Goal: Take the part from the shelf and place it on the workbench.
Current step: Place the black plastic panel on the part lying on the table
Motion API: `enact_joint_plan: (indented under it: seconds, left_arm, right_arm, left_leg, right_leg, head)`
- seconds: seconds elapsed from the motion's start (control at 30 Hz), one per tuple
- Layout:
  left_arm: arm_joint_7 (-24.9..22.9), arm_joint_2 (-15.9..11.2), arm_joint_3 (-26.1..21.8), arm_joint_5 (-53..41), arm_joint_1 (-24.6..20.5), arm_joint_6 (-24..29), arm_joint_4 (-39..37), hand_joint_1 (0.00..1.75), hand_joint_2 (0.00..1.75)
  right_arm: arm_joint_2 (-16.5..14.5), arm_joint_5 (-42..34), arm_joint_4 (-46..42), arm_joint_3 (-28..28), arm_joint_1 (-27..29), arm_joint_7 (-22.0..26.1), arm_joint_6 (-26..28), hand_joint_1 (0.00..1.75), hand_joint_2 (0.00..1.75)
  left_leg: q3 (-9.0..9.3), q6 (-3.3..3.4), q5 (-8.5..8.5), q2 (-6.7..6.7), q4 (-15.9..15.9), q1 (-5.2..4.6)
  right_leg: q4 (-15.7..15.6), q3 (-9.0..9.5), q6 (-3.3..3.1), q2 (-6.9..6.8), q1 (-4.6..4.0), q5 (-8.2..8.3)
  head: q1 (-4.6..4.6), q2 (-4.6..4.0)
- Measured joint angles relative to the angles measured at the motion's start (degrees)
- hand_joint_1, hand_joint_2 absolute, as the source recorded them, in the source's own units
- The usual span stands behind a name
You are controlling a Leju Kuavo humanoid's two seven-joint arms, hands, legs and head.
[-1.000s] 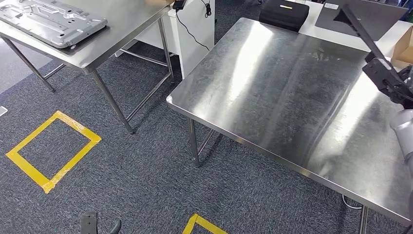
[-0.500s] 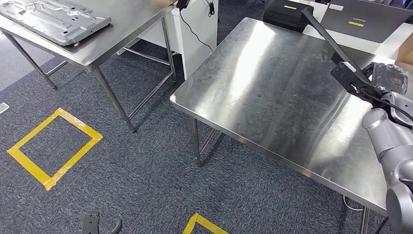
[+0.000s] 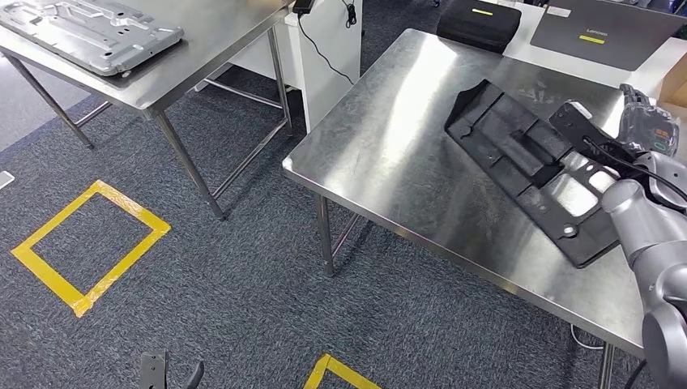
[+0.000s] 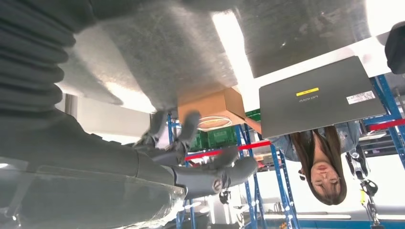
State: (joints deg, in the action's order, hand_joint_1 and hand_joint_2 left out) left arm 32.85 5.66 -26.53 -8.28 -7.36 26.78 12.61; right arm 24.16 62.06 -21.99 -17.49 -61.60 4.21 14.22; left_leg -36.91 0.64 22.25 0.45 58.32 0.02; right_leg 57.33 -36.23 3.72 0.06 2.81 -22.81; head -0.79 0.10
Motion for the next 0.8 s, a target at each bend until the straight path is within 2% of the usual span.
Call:
enact_joint_plan:
  seconds: [0.27, 0.63, 0.8]
  left_arm:
    - [-1.1, 0.0, 0.0, 0.0, 0.0, -1.0, 0.0, 0.00, 0.00]
    - [-1.5, -0.1, -0.1, 0.5, 0.2, -1.4, 0.0, 0.00, 0.00]
    - [-1.5, -0.2, -0.1, 0.4, 0.2, -1.8, 0.0, 0.00, 0.00]
  right_arm:
    - [-0.3, 1.1, 0.0, -0.8, -0.7, -2.7, -5.6, 0.00, 0.00]
    - [-0.3, 2.0, 0.0, -1.2, -2.1, -5.8, -9.4, 0.00, 0.00]
    - [-0.3, 2.2, 0.0, -1.3, -2.6, -6.9, -9.7, 0.00, 0.00]
  left_leg:
    - [-0.01, 0.00, 0.00, -0.01, 0.0, -0.01]
    - [-0.02, 0.00, 0.00, -0.01, 0.1, -0.01]
    - [-0.38, 0.60, 0.37, -0.02, 0.7, 0.07]
  right_leg:
    - [0.0, 0.00, 0.00, -0.01, 0.01, 0.00]
    - [0.0, 0.01, 0.03, -0.01, 0.01, 0.02]
    - [-0.1, 0.00, 0.23, 0.00, 0.60, 0.14]
  head:
    - [0.01, -0.01]
    - [0.00, -0.01]
    - [-0.04, -0.01]
